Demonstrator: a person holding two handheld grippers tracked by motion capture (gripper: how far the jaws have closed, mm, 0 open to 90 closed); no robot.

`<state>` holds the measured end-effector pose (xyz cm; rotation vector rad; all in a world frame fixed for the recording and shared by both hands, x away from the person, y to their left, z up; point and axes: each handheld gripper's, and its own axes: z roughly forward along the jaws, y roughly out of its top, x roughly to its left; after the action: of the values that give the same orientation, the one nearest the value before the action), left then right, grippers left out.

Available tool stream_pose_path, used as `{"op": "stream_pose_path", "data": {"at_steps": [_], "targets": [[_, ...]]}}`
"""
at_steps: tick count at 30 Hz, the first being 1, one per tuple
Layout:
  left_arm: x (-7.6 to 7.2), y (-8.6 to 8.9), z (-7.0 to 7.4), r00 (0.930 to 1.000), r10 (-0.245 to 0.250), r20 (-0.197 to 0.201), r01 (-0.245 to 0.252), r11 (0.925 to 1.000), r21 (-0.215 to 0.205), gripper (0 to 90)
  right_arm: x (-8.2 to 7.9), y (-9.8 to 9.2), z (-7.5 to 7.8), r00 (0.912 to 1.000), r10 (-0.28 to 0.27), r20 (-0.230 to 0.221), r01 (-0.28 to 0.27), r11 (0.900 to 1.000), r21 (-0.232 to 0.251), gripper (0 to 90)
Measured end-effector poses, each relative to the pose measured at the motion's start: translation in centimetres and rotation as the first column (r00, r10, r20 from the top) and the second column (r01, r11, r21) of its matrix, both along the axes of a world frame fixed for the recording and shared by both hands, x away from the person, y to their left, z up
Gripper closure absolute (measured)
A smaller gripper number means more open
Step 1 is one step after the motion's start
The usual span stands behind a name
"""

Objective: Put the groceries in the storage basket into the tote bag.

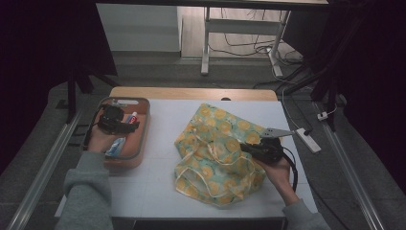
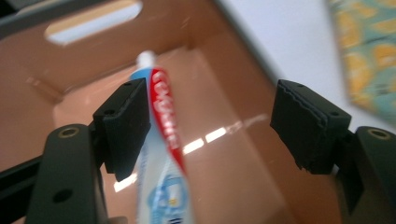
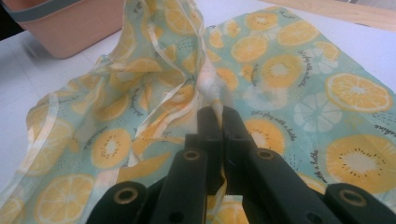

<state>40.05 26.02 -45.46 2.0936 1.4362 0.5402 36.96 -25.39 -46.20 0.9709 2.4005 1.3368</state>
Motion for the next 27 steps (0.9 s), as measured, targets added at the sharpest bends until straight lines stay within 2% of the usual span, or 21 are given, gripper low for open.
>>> {"op": "stream_pose_path", "data": {"at_steps": [8, 14, 17, 21, 27], "targets": [[1.5, 1.0, -2.3, 0.9956, 0.049, -0.080, -0.047, 0.9984, 0.032, 28.0, 0.0, 0.1, -0.3, 1.0000, -0.002, -0.004, 0.002, 1.000, -0.004, 87.9], [2.8, 1.3, -4.1, 0.9866, 0.079, -0.143, -0.068, 0.9948, 0.076, 27.9, 0.1, 0.1, -0.4, 0.9999, -0.001, -0.011, 0.001, 1.000, -0.010, 87.9], [3.2, 1.2, -4.6, 0.9824, 0.086, -0.166, -0.070, 0.9929, 0.096, 27.9, 0.1, 0.1, -0.5, 0.9999, 0.000, -0.012, 0.000, 1.000, -0.009, 87.9], [3.7, 1.3, -4.9, 0.9761, 0.092, -0.197, -0.076, 0.9932, 0.088, 28.2, 0.1, 0.1, -0.6, 0.9999, -0.004, -0.014, 0.004, 1.000, -0.009, 87.9], [4.1, 1.4, -5.4, 0.9629, 0.118, -0.242, -0.094, 0.9896, 0.109, 32.0, 0.3, 0.0, -0.7, 0.9999, -0.005, -0.015, 0.005, 1.000, -0.017, 87.9]]}}
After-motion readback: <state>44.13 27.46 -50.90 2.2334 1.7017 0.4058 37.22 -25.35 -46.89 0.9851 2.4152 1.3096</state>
